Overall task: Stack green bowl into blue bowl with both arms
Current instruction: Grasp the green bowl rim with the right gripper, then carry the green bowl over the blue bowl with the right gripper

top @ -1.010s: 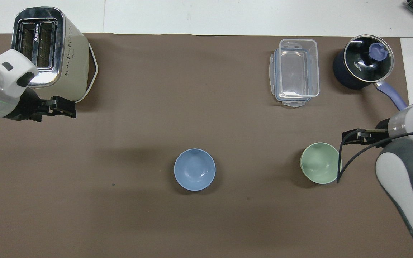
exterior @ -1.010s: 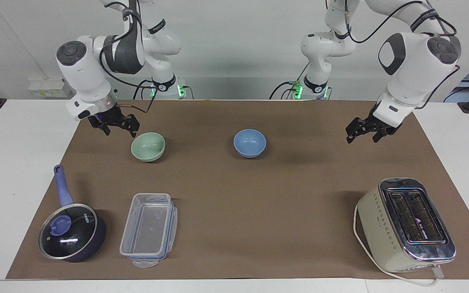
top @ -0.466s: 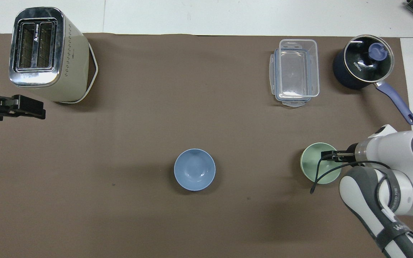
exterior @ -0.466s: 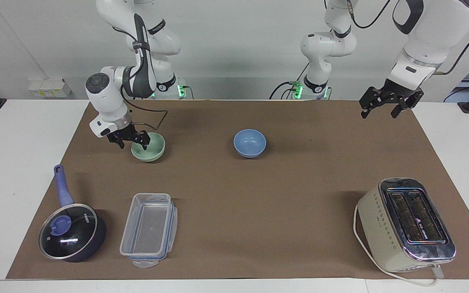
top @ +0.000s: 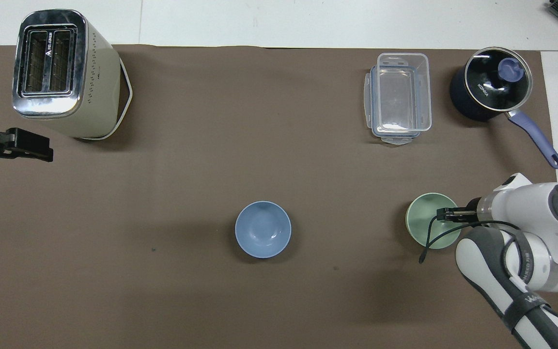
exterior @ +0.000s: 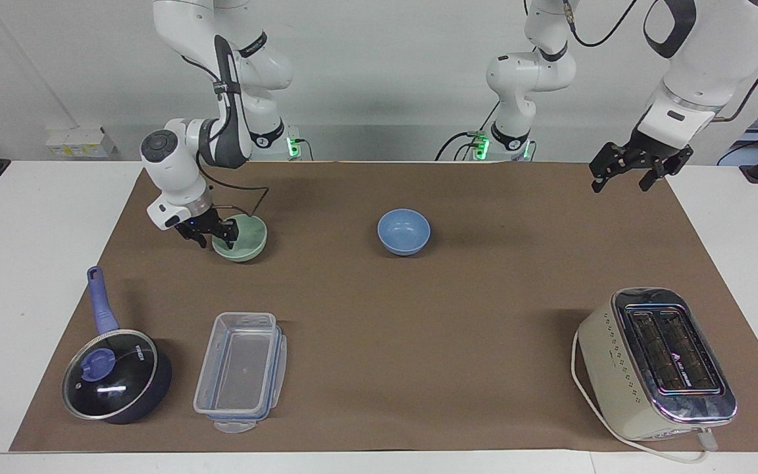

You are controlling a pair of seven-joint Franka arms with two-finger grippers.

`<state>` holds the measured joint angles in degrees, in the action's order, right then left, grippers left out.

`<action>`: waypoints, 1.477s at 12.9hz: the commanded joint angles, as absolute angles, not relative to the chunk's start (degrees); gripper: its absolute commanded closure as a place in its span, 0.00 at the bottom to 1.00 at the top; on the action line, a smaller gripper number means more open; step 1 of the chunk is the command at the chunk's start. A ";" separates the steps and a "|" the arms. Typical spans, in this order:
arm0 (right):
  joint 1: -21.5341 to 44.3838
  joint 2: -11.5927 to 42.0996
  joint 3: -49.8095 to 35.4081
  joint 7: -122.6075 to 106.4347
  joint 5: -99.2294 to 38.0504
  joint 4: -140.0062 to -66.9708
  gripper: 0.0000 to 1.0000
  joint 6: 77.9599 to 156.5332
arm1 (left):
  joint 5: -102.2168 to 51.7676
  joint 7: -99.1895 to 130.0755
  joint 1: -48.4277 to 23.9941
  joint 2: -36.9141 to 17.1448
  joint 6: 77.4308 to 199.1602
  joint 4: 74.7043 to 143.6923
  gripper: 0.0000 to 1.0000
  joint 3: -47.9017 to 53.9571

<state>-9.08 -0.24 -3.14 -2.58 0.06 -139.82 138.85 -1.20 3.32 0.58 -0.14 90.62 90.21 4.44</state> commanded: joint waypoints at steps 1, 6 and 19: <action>-9.49 -1.49 -3.34 -4.66 -1.49 -140.10 0.43 139.13 | -0.09 2.64 1.32 0.00 89.74 90.09 0.00 4.92; -9.23 -2.64 -3.34 -4.75 -1.67 -139.05 0.46 136.42 | -0.09 2.64 1.32 0.00 89.74 90.09 0.00 4.92; 0.33 -7.56 -4.13 -4.22 -9.48 -130.44 1.00 122.78 | -0.09 2.64 1.32 0.00 89.74 90.09 0.00 4.92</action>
